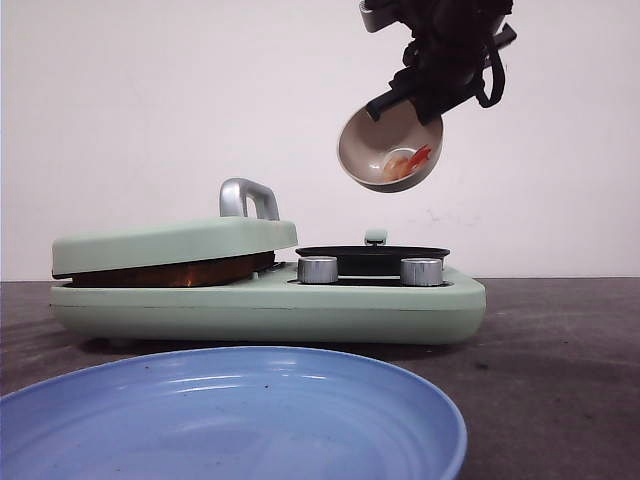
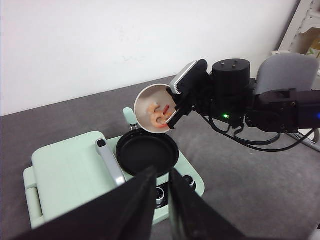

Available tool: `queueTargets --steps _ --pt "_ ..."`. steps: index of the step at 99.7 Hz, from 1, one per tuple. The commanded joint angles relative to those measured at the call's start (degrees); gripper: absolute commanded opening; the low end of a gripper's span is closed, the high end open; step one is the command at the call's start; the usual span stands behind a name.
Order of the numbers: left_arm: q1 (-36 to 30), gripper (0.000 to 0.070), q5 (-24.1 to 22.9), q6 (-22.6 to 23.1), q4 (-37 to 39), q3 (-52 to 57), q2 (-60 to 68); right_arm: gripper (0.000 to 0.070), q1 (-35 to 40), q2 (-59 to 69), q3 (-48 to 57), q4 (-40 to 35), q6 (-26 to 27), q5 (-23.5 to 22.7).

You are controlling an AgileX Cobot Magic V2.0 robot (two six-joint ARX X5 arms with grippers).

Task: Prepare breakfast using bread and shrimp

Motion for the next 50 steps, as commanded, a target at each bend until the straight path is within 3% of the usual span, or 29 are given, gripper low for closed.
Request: queueTargets --steps 1,33,50 --pt "-0.46 0.0000 -0.13 0.68 0.09 1.03 0.33 0.0003 1.11 1.38 1.42 1.84 -5.64 0.39" --pt "-0.57 0.0000 -0.13 0.66 -0.44 1.03 0.33 0.0003 4.46 1.38 1.42 7.87 -22.97 3.06" --pt "-0.59 0.0000 -0.13 0.66 -0.52 1.03 0.28 0.0003 5.53 1.38 1.42 11.04 -29.05 3.02"
